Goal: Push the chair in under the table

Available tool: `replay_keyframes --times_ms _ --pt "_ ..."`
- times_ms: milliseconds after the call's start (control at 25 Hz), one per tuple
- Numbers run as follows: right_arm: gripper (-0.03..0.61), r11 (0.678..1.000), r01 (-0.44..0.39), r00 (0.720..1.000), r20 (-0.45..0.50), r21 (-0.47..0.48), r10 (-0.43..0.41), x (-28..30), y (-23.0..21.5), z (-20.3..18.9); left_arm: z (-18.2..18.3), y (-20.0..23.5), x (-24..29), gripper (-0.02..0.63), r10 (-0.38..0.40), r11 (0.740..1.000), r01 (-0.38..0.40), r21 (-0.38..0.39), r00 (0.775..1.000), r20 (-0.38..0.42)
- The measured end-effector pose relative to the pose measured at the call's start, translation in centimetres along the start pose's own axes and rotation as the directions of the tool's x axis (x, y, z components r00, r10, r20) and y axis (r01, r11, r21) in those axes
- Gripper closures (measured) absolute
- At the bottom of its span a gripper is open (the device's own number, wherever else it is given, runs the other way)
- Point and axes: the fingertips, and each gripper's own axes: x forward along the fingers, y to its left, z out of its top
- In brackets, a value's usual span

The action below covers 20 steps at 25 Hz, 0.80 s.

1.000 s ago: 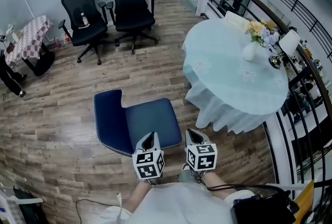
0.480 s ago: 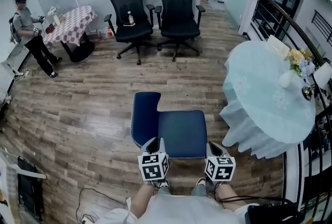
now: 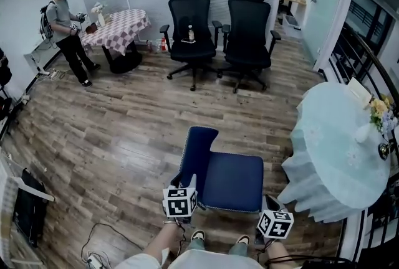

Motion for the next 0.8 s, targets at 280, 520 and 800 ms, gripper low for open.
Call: replay_keyframes --times_ms 280,520,800 --pt "0.561 0.999 0.049 0.998 -0.039 0.019 -0.048 1.5 -0.6 -0.6 0.0 4.6 3.9 0.397 0.034 0.999 -0.034 0.011 0.997 -0.062" --pt "0.561 0.996 0.089 0.995 -0.051 0.033 -0.087 2.5 -1.0 -0.7 -1.6 5.8 7.6 0.396 -0.002 1.0 0.002 -0.001 0.991 -0.134" --pt "0.561 0.992 0.115 0.992 -0.058 0.049 -0.113 3.4 -0.6 -0.9 -2.9 5.7 9.8 0.396 -0.048 0.999 0.048 -0.004 0.982 -0.181"
